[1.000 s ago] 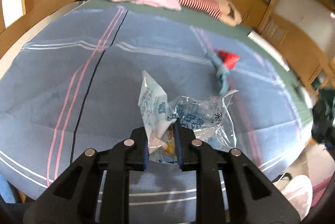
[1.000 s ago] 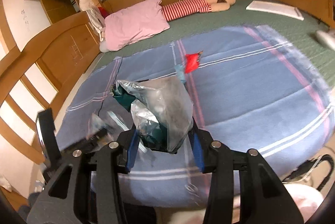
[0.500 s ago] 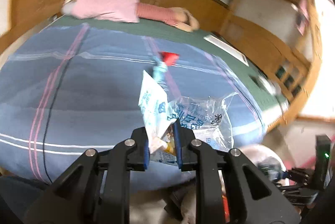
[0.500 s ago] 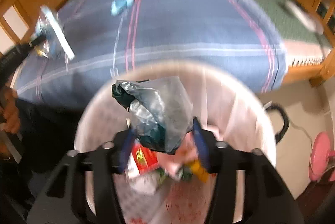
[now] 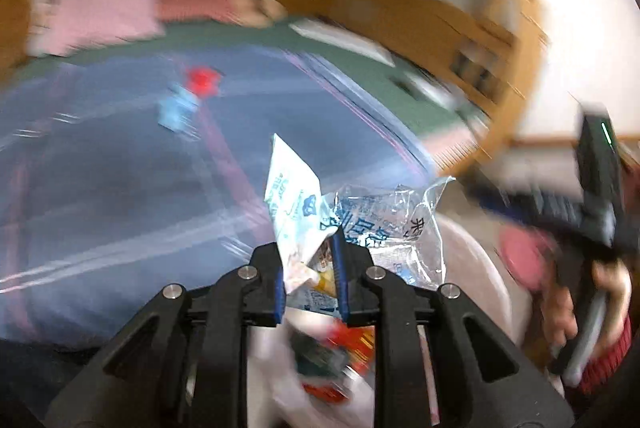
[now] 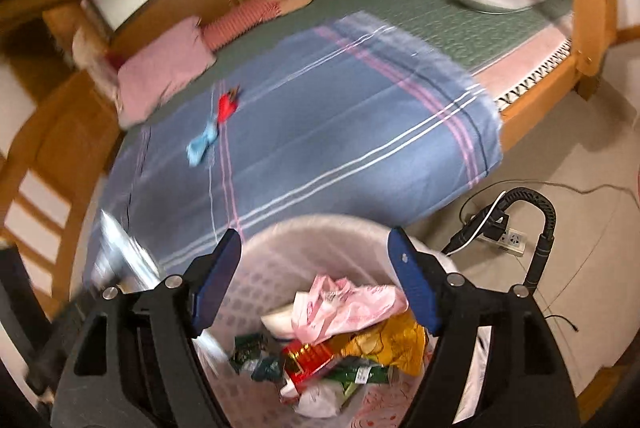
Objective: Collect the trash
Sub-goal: 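Move back to the bed and grasp the light blue cloth with the left gripper, then grasp the red wrapper with the right gripper while the left gripper holds the cloth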
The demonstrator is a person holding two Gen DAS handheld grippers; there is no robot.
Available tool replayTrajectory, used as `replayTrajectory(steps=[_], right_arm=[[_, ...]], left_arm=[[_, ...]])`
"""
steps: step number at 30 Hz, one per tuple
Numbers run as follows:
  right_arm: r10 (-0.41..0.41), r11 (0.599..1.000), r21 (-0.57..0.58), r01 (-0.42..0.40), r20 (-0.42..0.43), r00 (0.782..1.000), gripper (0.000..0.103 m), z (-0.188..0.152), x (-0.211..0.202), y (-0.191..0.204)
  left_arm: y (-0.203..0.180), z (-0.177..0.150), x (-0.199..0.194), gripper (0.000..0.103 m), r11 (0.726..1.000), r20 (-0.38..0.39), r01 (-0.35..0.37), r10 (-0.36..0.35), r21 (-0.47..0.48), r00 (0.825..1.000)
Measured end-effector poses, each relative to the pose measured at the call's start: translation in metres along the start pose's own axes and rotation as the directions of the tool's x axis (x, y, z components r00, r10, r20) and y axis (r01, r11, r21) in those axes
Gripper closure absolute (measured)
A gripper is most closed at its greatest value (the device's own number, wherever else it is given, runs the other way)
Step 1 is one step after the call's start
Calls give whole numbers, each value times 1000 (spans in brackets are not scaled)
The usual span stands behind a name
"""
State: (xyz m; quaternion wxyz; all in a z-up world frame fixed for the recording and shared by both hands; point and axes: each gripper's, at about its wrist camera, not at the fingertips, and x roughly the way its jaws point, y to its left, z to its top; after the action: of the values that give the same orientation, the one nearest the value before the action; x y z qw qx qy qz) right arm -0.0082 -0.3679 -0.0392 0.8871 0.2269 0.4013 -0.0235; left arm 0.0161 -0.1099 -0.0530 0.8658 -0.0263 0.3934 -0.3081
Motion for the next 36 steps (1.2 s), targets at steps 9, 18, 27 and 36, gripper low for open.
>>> replayTrajectory(steps=[9, 18, 27, 36], right_arm=[[-37, 998, 60, 35, 31, 999, 28, 28, 14, -12], [-27, 1000, -15, 27, -16, 999, 28, 113, 109, 43], [-25, 999, -47, 21, -80, 996, 28, 193, 269, 133], [-13, 995, -103, -5, -171, 985, 28, 220, 405, 210]], left_arm=[[23, 4, 35, 14, 999, -81, -4, 7, 36, 997], [182, 130, 92, 11, 925, -11, -307, 313, -226, 950], [248, 180, 207, 15, 914, -115, -295, 273, -278, 955], [280, 178, 189, 74, 900, -84, -320, 309, -295, 947]])
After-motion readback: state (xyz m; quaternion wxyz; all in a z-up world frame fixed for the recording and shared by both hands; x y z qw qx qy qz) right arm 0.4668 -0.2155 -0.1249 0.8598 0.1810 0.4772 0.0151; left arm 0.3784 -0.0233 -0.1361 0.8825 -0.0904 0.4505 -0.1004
